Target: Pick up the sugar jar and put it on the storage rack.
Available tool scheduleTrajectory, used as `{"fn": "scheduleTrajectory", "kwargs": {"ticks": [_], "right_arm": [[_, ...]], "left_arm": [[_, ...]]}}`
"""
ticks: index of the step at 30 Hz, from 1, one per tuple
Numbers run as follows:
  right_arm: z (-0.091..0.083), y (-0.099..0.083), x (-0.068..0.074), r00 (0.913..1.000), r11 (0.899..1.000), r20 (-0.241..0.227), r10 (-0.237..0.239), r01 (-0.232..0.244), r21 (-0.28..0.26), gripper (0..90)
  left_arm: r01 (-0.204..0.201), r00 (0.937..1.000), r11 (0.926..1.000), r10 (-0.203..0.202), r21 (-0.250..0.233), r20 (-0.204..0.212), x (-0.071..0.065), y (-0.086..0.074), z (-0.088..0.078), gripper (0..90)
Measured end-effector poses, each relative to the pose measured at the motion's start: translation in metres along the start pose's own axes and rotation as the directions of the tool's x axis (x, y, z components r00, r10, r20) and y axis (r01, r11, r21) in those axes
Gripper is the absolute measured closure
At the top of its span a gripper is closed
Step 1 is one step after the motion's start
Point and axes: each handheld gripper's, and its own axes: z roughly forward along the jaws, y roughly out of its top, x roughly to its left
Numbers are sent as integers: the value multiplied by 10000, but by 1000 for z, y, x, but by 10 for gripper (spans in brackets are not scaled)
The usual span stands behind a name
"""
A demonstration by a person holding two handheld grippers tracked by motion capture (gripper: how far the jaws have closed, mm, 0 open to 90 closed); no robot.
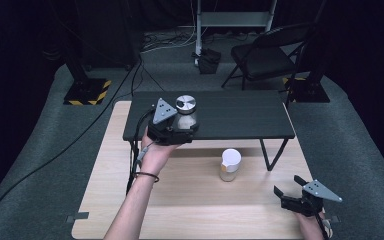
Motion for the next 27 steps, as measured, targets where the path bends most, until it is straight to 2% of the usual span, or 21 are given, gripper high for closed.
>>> {"fn": "scheduleTrajectory", "kwargs": {"ticks": [5, 12, 20, 23, 27], "right_arm": [[0, 0, 0, 10000, 10000, 3, 0, 0, 1, 64], [0, 0, 1, 10000, 10000, 8, -25, 25, 11, 64], [0, 0, 2, 10000, 10000, 22, -18, 18, 9, 64], [0, 0, 2, 10000, 10000, 27, -16, 16, -7, 64], [0, 0, 2, 10000, 10000, 23, -21, 21, -2, 64]], "left_arm": [[-252, 9996, 9997, 253, 61, -146, -3, -11, -8, 102], [-2, 9997, 10000, 3, 7, -224, 0, -34, -23, 100], [164, 9998, 9997, -166, -196, -72, 1, -60, -40, 101], [66, 10000, 9994, -68, -337, -72, -1, -68, -44, 100], [-72, 9999, 9997, 69, -213, -137, -5, -78, -50, 100]]}}
